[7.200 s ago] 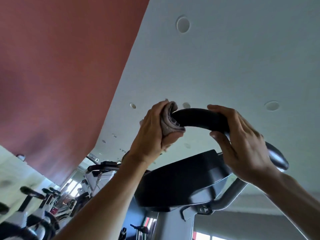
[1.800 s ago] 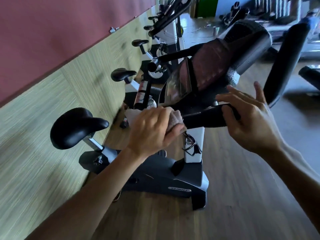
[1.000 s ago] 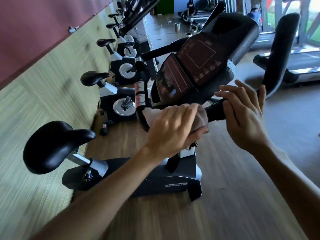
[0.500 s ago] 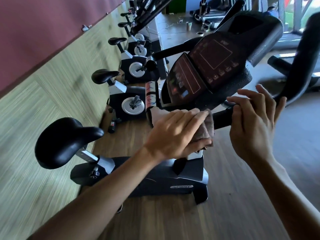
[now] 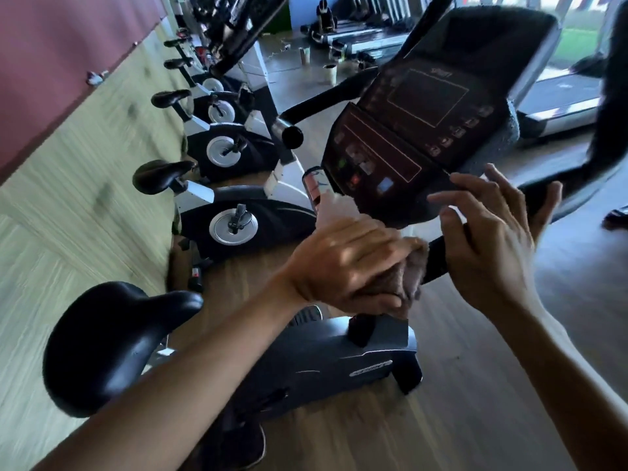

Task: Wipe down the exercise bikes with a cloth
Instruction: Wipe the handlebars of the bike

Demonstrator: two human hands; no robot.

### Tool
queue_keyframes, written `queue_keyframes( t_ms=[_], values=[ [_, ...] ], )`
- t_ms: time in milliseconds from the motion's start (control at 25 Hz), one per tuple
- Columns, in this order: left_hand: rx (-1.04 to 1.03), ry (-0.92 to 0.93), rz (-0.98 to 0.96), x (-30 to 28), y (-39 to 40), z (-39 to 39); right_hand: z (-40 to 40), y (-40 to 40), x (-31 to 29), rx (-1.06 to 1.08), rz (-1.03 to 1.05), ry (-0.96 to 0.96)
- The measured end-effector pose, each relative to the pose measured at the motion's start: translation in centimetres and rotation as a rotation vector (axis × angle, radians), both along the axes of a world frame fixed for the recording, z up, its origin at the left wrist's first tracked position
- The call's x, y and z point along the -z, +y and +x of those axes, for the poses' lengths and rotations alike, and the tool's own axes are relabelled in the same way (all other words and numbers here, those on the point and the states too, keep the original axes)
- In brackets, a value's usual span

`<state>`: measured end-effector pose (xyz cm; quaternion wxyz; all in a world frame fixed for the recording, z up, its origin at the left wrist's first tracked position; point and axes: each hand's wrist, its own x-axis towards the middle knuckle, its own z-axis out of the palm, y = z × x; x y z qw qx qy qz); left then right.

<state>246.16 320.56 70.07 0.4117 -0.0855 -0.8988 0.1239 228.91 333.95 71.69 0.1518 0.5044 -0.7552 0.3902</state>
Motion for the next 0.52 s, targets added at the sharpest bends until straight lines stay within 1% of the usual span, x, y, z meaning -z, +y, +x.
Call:
queue_keyframes(
  t_ms=[40,80,200,240,280,400,480,520],
  values=[
    [0.038,0.010,0.007,0.1,-0.9,0.0,0.3,-0.3,0.1,0.032,-0.008,0.001],
    [0.022,0.057,0.035,0.4,-0.4,-0.3,0.5,-0.5,0.2,0.067,-0.011,0.002],
    [-0.187,0.198,0.170,2.2,3.5,-1.7,1.2,-0.9,-0.1,0.163,0.018,-0.019],
    [-0.207,0.217,0.177,2.4,4.0,-2.0,1.4,-1.0,-0.3,0.176,0.029,-0.033],
    [-0.151,0.217,0.161,2.2,3.6,-1.9,1.5,-1.1,-0.4,0.177,0.038,-0.057],
    [0.145,0.107,0.037,0.4,-1.3,-0.8,1.7,-1.2,-1.0,0.155,0.029,-0.147],
    [0.221,0.072,0.016,-0.2,-3.5,-0.5,2.2,-1.1,-1.1,0.168,0.031,-0.156],
    [0.205,0.089,0.038,-0.1,-3.5,-0.5,2.6,-1.3,-1.1,0.182,0.035,-0.158]
  ],
)
